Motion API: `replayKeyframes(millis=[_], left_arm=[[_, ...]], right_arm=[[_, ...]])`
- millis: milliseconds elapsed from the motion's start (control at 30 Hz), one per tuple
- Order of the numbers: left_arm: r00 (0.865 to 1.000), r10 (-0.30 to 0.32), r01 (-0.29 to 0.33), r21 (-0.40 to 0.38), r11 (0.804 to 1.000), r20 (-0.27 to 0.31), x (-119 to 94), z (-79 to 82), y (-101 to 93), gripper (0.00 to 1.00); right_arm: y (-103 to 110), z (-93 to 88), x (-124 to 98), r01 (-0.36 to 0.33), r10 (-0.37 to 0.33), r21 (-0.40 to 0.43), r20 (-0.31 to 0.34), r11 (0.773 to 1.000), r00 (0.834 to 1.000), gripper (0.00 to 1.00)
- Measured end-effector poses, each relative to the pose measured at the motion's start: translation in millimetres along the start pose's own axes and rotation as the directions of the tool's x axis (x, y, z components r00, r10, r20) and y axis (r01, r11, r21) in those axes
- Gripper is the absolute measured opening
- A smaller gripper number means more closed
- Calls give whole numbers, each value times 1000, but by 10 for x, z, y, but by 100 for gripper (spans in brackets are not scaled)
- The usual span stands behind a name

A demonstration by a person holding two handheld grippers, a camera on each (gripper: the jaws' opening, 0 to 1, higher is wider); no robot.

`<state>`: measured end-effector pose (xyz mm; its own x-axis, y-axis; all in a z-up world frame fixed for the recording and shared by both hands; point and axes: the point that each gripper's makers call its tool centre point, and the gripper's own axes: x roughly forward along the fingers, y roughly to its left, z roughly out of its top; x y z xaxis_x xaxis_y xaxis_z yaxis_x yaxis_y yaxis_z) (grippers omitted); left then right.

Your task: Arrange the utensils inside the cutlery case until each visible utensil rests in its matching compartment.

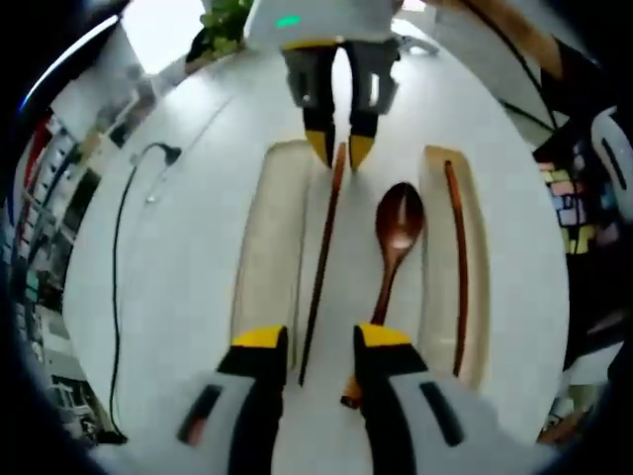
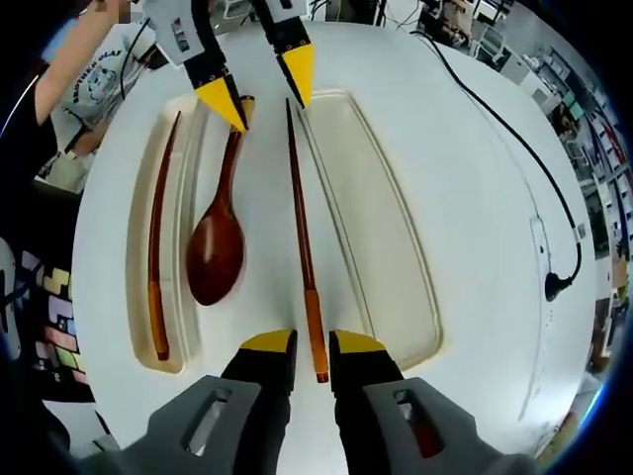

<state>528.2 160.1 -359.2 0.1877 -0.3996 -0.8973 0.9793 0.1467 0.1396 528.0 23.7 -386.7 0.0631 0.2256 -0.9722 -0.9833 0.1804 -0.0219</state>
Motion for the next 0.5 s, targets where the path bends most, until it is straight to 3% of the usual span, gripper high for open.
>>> replayKeyframes(millis=[267,500], left_arm=[[998,-53,56,89,994,-34,60,29,-29,26],[994,-86,91,75,993,-70,166,38,-29,23]], right_arm=[[6,2,-7,-1,1,-5,3,1000,1000,12],[-15,15,-15,-2,2,-11,15,1000,1000,12]])
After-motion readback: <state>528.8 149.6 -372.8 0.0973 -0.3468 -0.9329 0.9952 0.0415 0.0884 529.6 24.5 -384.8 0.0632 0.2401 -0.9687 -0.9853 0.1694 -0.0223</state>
